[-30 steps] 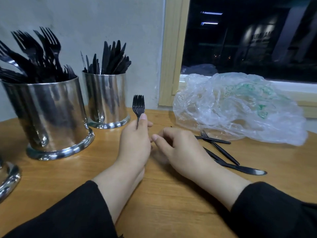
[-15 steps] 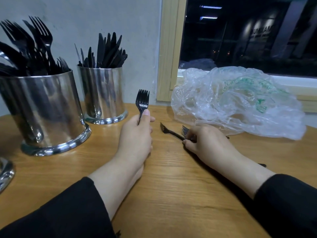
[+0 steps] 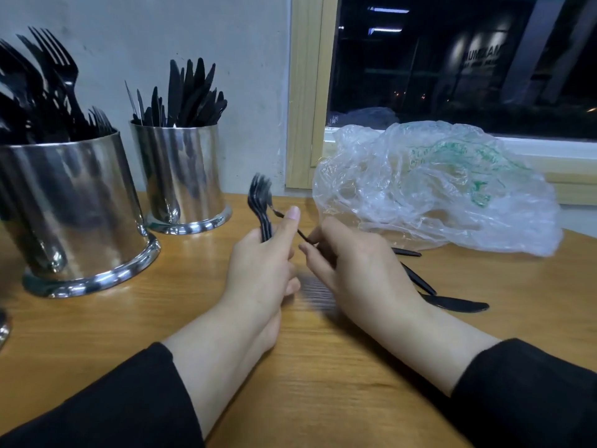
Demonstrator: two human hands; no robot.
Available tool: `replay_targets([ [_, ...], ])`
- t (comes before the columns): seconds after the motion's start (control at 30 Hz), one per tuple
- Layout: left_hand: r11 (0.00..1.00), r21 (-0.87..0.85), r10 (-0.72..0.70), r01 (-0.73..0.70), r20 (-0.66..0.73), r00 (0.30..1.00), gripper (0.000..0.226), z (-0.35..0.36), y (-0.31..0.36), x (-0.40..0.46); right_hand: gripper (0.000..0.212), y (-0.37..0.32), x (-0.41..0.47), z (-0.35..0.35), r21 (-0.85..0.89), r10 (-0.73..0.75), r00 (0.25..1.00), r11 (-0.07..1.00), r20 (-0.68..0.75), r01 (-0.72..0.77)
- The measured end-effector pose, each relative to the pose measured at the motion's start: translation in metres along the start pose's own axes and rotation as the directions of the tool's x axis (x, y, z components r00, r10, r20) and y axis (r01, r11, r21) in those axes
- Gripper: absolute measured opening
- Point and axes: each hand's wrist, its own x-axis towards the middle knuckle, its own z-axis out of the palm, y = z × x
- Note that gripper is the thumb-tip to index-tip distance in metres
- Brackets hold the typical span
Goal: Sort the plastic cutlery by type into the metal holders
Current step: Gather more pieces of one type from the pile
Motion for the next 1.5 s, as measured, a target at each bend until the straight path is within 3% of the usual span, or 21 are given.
replay_targets([
  [0.23,0.998,0.006,-0.063,0.063,-0.057,0.996,0.025,-0.002,0.000,0.005,0.032,-0.004,-0.002,-0.004,0.039,-0.173,0.978,0.985,0.118,0.170],
  [0.33,0.998,0.054,-0.022,0.026,-0.079,0.997,0.028,-0.003,0.003,0.006,0.041,0.015,0.001,-0.016,0.065,-0.015,0.994,0.998,0.110,0.008],
  [0.5,0.995,0.097,0.041,-0.037,-0.041,0.998,0.026,-0.002,0.007,0.002,0.021,0.074,-0.015,-0.045,-0.128,0.250,0.944,0.965,0.216,-0.227],
  [0.6,0.984,0.163,0.068,-0.066,-0.007,0.998,0.023,-0.004,0.003,0.002,0.023,0.085,-0.023,-0.054,-0.235,0.322,0.894,0.938,0.311,-0.256],
  [0.77,0.981,0.194,0.013,-0.022,0.047,0.999,0.026,-0.003,0.001,0.001,0.018,0.079,-0.022,-0.050,-0.239,0.323,0.874,0.939,0.364,-0.247],
  [0.9,0.982,0.187,-0.020,0.011,0.046,0.999,0.033,-0.003,0.003,-0.002,0.006,0.076,-0.022,-0.047,-0.190,0.343,0.871,0.937,0.351,-0.293],
  [1.0,0.973,0.232,-0.035,0.017,0.074,0.997,0.032,-0.002,0.002,-0.003,0.011,0.075,-0.022,-0.047,-0.148,0.372,0.867,0.928,0.330,-0.342],
  [1.13,0.971,0.237,-0.040,0.009,0.126,0.991,0.034,0.000,0.001,-0.006,0.016,0.062,-0.019,-0.049,0.155,0.404,0.901,0.891,0.156,-0.426],
  [1.23,0.979,0.204,-0.048,0.007,0.193,0.980,0.031,0.004,-0.001,-0.010,0.013,0.039,-0.018,-0.045,0.324,0.370,0.911,0.852,0.182,-0.411],
  [1.37,0.988,0.152,-0.046,0.003,0.280,0.959,0.028,0.011,-0.003,-0.016,0.014,0.019,-0.022,-0.034,0.351,0.269,0.924,0.866,0.272,-0.356],
  [1.5,0.974,0.223,0.000,-0.041,0.183,0.983,0.027,0.007,0.000,-0.012,0.014,0.038,-0.017,-0.037,0.246,0.314,0.940,0.908,0.136,-0.339],
])
